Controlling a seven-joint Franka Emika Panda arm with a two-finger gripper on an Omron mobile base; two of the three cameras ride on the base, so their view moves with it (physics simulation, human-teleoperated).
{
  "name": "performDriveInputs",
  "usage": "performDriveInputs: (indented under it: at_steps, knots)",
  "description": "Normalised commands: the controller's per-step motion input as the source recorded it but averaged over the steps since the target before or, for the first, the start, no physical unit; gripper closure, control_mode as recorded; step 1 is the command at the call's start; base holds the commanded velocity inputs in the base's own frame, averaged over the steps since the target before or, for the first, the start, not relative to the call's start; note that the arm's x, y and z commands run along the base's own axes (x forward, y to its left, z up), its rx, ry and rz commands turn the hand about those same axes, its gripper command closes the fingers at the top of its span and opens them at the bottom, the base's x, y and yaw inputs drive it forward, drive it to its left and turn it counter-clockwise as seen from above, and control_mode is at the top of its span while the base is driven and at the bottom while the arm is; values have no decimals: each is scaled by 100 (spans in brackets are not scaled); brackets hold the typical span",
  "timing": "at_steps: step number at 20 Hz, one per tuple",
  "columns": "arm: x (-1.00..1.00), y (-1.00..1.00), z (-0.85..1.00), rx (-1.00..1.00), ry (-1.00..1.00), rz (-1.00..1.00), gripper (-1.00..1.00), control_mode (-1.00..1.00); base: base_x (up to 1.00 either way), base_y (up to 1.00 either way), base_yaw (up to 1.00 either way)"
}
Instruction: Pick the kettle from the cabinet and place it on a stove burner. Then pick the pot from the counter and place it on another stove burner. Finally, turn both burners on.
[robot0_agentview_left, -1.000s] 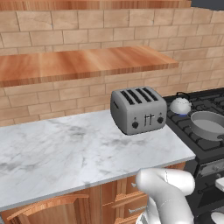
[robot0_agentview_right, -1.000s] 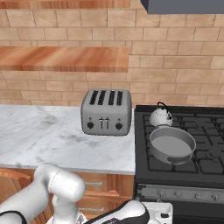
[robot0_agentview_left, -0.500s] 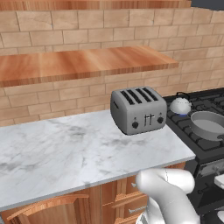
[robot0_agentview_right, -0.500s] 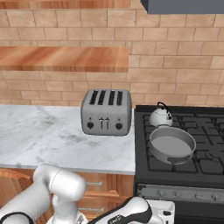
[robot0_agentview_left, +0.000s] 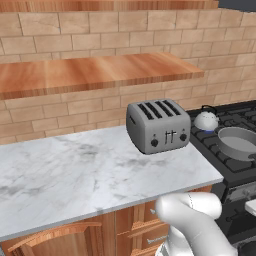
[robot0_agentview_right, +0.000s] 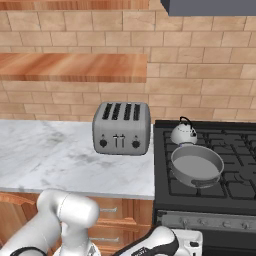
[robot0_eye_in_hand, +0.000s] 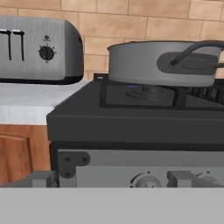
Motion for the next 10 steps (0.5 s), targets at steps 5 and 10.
performDriveInputs:
  at_steps: [5,10]
  knots:
    - [13,-3,-16,0,0,0,-100,-100,0,0,0]
    - [12,-5,-15,0,-1,0,-100,-100,0,0,0]
